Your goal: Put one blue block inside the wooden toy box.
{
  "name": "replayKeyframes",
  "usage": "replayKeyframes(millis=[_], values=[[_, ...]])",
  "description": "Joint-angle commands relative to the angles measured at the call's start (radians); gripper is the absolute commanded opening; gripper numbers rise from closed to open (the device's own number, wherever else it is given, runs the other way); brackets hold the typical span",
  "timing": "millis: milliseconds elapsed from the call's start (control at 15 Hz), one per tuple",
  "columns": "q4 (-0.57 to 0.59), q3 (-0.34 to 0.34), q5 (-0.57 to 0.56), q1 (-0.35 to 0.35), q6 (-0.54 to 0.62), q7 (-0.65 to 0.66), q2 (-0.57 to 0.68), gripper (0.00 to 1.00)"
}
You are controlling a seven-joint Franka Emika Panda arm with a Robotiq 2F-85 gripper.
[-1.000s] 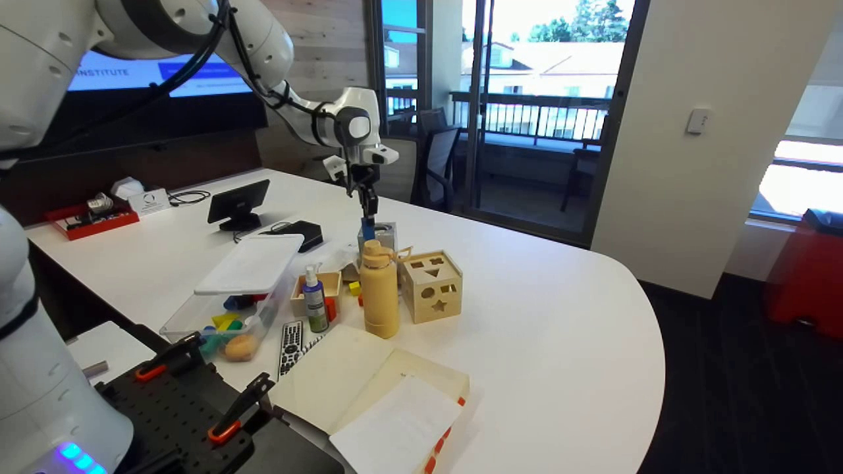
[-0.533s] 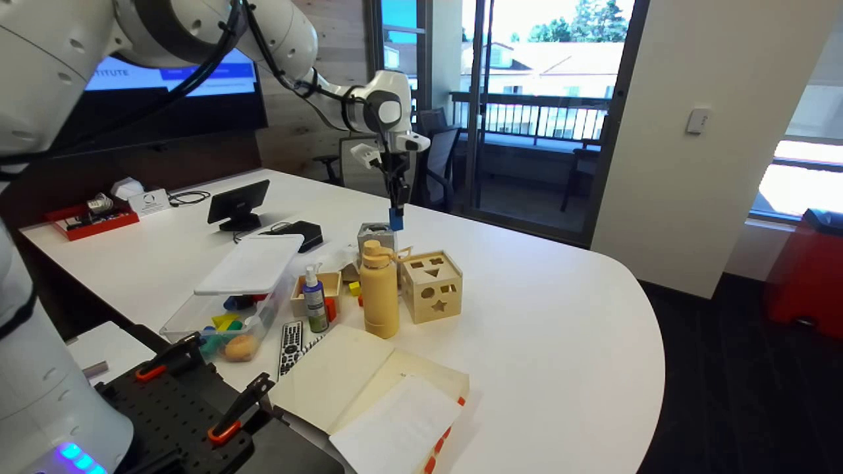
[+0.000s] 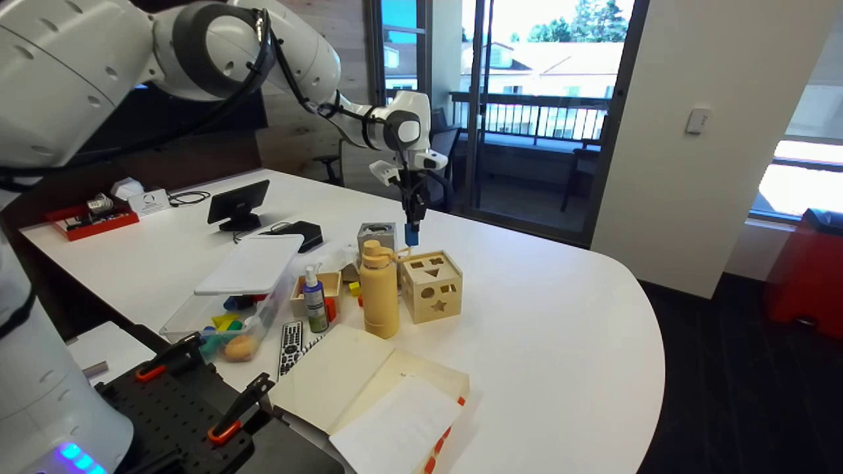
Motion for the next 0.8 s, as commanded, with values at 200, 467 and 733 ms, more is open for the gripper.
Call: replayKeyframes(millis=[200, 467, 733], values=[[0.101, -0.009, 0.032, -0.014, -0.059, -0.013, 0.081, 0.09], [0.114, -0.007, 0.038, -0.022, -0.063, -0.012, 0.105, 0.09], [0.114, -0.007, 0.057, -0.033, -0.05, -0.01, 0.12, 0.09]])
